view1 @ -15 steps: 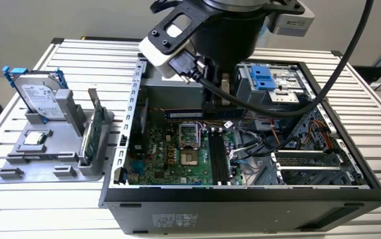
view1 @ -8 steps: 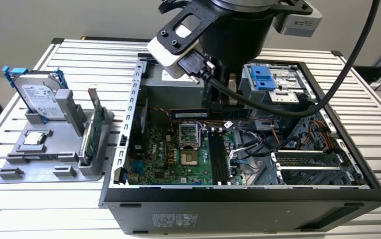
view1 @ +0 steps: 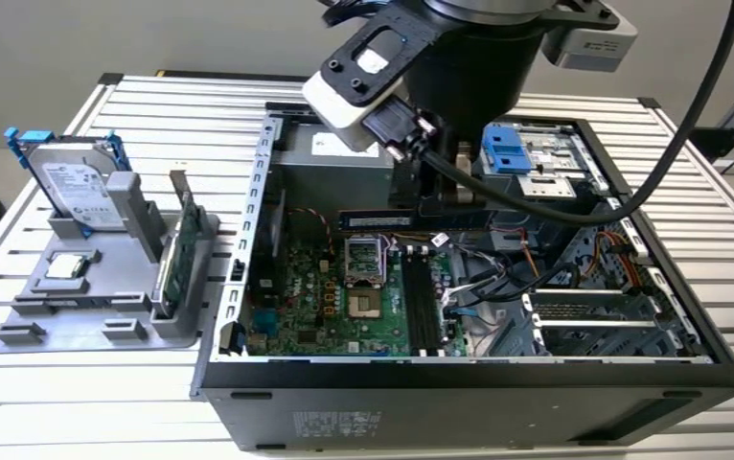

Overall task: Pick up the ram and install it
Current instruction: 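Pick up the ram and move it above insertion slot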

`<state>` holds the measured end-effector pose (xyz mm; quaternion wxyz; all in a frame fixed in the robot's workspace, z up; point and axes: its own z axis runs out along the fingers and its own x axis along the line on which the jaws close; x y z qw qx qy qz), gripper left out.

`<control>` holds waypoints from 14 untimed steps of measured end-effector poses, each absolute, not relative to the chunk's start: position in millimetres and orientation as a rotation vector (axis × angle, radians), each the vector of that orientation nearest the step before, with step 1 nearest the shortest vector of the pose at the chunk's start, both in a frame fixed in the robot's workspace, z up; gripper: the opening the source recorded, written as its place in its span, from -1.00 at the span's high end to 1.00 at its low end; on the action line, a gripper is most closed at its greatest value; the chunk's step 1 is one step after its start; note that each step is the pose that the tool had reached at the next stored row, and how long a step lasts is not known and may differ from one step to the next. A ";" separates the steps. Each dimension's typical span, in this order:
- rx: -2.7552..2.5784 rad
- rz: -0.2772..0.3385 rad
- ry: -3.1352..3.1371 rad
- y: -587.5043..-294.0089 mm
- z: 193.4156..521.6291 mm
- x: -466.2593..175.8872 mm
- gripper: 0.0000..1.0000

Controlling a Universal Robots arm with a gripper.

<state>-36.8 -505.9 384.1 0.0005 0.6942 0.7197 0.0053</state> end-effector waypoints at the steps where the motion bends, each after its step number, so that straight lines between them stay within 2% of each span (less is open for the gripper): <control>1: 2.180 0.017 2.260 -506.0 384.1 -35.6 1.00; 14: 2.180 0.017 2.260 -506.0 384.1 -20.8 1.00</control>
